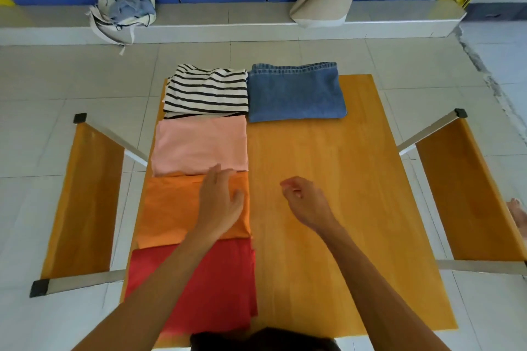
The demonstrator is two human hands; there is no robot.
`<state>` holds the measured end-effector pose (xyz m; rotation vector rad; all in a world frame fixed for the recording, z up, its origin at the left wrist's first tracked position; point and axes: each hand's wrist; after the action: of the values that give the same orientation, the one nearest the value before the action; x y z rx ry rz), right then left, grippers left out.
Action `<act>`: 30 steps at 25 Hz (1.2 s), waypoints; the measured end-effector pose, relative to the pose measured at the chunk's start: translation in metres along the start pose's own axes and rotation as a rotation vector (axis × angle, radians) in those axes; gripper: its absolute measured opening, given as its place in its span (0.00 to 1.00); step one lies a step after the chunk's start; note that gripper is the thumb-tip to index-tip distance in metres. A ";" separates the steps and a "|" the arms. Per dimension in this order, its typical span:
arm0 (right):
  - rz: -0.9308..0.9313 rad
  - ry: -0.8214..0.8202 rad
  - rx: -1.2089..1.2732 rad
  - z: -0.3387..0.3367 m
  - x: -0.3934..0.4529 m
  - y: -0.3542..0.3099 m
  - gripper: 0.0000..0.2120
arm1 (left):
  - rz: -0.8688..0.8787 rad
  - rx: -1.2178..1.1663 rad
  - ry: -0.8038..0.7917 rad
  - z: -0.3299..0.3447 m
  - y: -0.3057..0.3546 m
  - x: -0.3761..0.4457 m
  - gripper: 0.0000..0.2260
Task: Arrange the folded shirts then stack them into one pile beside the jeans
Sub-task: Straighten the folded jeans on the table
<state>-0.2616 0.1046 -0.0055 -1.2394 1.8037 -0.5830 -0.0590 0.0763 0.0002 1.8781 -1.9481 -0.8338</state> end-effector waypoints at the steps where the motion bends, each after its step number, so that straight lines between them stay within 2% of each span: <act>1: 0.016 0.052 0.007 -0.016 0.020 0.002 0.11 | 0.002 -0.024 -0.002 0.000 0.011 0.018 0.20; 5: 0.062 0.221 0.037 -0.065 0.097 0.015 0.13 | -0.037 -0.053 0.004 0.007 0.049 0.094 0.20; 10: 0.125 0.327 -0.021 -0.104 0.169 0.016 0.23 | -0.107 -0.138 0.006 0.022 0.064 0.163 0.21; 13: 0.202 0.263 -0.103 -0.113 0.200 0.018 0.35 | -0.143 -0.096 -0.033 0.030 0.074 0.194 0.23; 15: 0.231 0.221 -0.100 -0.115 0.212 0.018 0.39 | -0.157 -0.001 -0.044 0.035 0.075 0.209 0.21; 18: 0.280 0.265 -0.042 -0.120 0.222 0.026 0.36 | -0.174 0.048 -0.033 0.042 0.072 0.222 0.07; 19: 0.298 0.269 -0.021 -0.122 0.223 0.029 0.37 | -0.193 0.040 -0.031 0.042 0.072 0.224 0.07; 22: 0.339 0.259 0.048 -0.126 0.215 0.039 0.34 | -0.240 0.017 -0.052 0.040 0.074 0.228 0.12; 26: 0.360 0.259 0.074 -0.130 0.193 0.056 0.26 | -0.313 0.020 -0.209 0.048 0.071 0.213 0.21; 30: 0.363 0.256 0.026 -0.137 0.185 0.057 0.25 | -0.340 0.004 -0.263 0.048 0.072 0.201 0.23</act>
<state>-0.4339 -0.0533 -0.0464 -0.8164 2.1631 -0.5730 -0.1640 -0.1135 -0.0292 2.2370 -1.7904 -1.2299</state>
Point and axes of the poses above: each hand's wrist, its own x-axis towards the middle knuckle, its own z-axis out of the palm, y = z × x, and after that the axes turned 1 degree about z, right-handed
